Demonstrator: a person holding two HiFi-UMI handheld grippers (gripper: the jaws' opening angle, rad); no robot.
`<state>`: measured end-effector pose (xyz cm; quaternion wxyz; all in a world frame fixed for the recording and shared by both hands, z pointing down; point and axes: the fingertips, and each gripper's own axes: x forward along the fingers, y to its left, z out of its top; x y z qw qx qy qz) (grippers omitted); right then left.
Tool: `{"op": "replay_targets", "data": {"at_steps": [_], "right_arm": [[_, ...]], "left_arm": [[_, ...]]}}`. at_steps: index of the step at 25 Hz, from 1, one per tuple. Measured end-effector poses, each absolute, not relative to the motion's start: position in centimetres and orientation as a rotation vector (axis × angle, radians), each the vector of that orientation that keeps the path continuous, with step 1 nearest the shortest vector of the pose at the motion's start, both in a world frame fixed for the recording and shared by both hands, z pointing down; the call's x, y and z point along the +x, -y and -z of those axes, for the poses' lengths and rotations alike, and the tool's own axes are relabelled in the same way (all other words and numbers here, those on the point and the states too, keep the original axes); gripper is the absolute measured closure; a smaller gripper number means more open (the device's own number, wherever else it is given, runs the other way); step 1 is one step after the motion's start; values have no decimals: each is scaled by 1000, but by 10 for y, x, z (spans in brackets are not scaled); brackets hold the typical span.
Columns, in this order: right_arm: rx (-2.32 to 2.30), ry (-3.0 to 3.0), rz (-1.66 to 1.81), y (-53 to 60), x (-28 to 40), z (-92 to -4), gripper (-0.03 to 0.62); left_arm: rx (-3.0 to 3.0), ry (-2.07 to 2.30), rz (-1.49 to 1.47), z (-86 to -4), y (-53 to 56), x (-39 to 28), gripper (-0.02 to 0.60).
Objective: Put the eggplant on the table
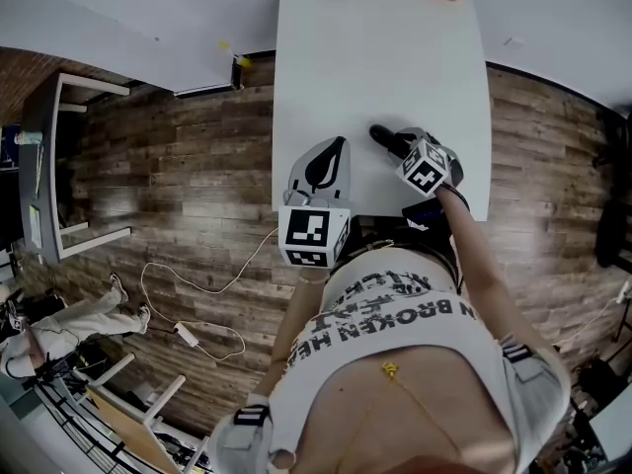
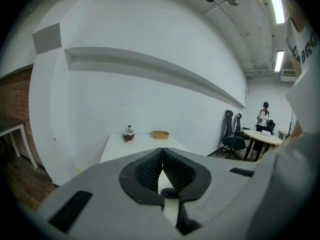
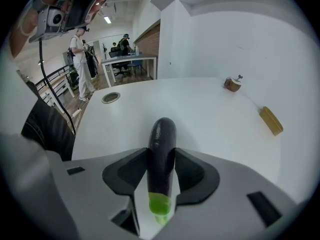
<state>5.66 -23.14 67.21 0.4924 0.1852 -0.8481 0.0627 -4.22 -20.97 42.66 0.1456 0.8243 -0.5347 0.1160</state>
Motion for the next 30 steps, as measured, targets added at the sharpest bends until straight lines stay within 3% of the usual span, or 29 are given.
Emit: {"op": "replay_targets", "data": {"at_steps": [30], "right_arm": [[457,2094,-205,232,62,-678,423]], "left_arm": [[2370,1523,-344,-434,208,-36,575]]}}
